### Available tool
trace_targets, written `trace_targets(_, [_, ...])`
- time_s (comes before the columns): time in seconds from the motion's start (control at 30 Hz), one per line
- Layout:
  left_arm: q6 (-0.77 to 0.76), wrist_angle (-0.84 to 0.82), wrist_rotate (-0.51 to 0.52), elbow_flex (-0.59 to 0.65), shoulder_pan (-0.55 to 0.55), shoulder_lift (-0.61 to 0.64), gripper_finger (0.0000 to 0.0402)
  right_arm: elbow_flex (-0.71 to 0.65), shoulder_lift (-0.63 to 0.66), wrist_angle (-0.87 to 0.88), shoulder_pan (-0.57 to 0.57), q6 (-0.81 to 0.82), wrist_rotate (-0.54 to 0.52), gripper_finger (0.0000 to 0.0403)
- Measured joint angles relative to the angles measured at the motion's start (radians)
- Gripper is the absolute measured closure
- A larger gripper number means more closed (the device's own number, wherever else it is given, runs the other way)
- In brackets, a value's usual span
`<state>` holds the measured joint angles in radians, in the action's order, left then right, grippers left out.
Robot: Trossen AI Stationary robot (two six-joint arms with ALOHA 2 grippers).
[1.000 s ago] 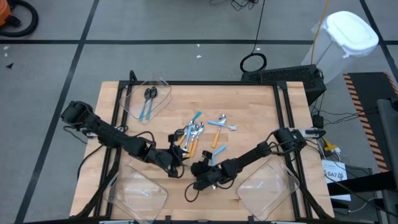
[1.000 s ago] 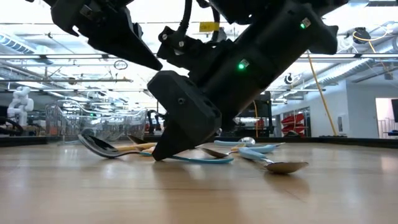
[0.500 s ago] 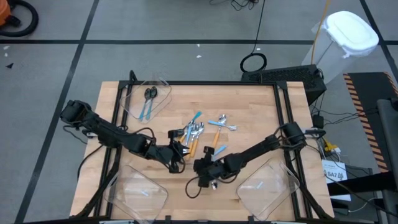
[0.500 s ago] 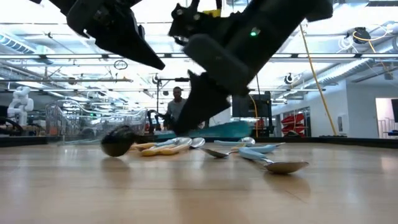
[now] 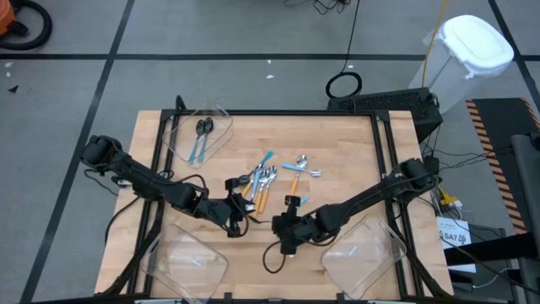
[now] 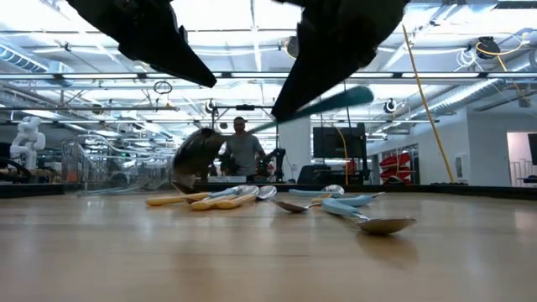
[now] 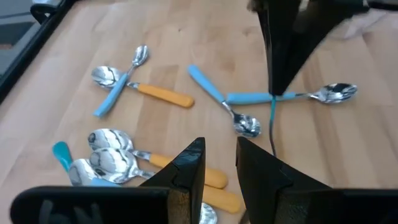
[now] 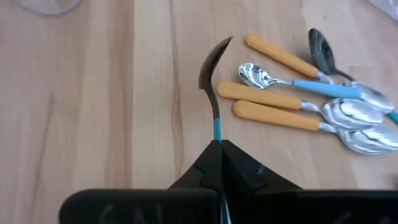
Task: Sort silverware by color (type)
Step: Put the blue spoon into the top left transparent bin
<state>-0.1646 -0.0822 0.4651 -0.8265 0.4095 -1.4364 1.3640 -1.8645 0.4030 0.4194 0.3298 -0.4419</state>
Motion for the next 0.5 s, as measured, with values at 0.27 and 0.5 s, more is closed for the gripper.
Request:
trace_targets(0.27, [-0.069,0.118,0.023,0.0,0.074,0.0,0.0309,0.0,0.081,0.088,0.026,-0.103,-0.001,0.0402])
trace_targets(0.5, [-0.077,0.107,0.156,0.0,0.119,0.0,0.0309,0.002,0.128,0.15,0.018,-0.183,-0.001,0.0402])
